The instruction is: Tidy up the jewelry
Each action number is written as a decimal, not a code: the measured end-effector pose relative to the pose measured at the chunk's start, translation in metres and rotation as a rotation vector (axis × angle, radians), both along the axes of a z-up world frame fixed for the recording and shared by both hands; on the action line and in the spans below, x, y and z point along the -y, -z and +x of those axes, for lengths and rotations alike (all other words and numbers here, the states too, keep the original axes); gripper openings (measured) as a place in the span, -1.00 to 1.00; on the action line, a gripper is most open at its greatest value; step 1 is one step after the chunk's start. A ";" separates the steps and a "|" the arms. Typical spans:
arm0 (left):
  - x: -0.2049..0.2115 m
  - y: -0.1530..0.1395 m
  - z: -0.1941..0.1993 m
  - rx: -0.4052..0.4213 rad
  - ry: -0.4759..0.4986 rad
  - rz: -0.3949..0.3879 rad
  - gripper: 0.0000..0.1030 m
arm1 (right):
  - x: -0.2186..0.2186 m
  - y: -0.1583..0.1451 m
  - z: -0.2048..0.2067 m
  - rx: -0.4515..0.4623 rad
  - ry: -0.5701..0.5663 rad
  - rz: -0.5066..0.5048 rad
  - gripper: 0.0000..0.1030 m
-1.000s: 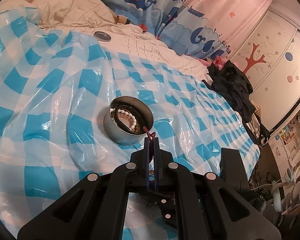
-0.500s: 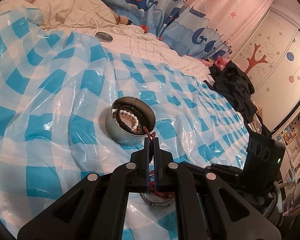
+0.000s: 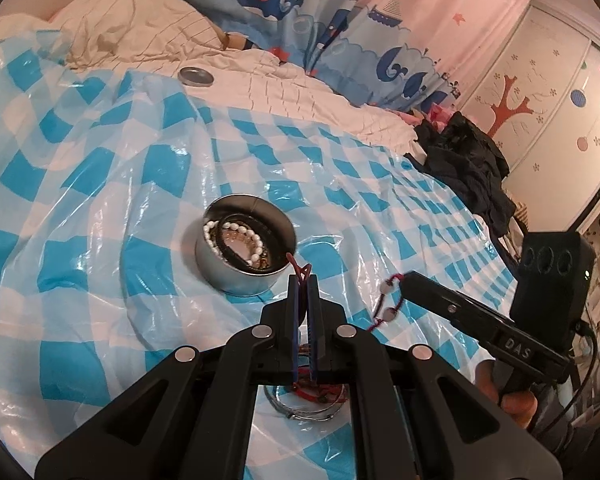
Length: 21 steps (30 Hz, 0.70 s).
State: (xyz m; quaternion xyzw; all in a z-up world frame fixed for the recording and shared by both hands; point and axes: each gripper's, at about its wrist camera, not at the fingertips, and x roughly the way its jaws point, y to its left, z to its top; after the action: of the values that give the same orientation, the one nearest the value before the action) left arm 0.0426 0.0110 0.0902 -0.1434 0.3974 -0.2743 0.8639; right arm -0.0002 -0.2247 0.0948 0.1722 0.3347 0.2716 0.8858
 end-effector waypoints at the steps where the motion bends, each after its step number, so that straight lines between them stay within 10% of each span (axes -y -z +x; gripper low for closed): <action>1: 0.002 -0.002 -0.001 0.006 0.003 0.004 -0.94 | 0.000 0.000 0.002 -0.001 0.005 0.001 -0.95; 21: 0.025 -0.013 0.001 0.030 0.021 -0.010 -0.94 | 0.004 0.004 0.013 -0.005 0.054 0.025 -0.95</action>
State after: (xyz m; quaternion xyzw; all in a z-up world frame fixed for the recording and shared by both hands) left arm 0.0433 -0.0144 0.1030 -0.1397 0.3844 -0.2874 0.8661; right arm 0.0128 -0.2283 0.0912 0.1932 0.3286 0.2512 0.8897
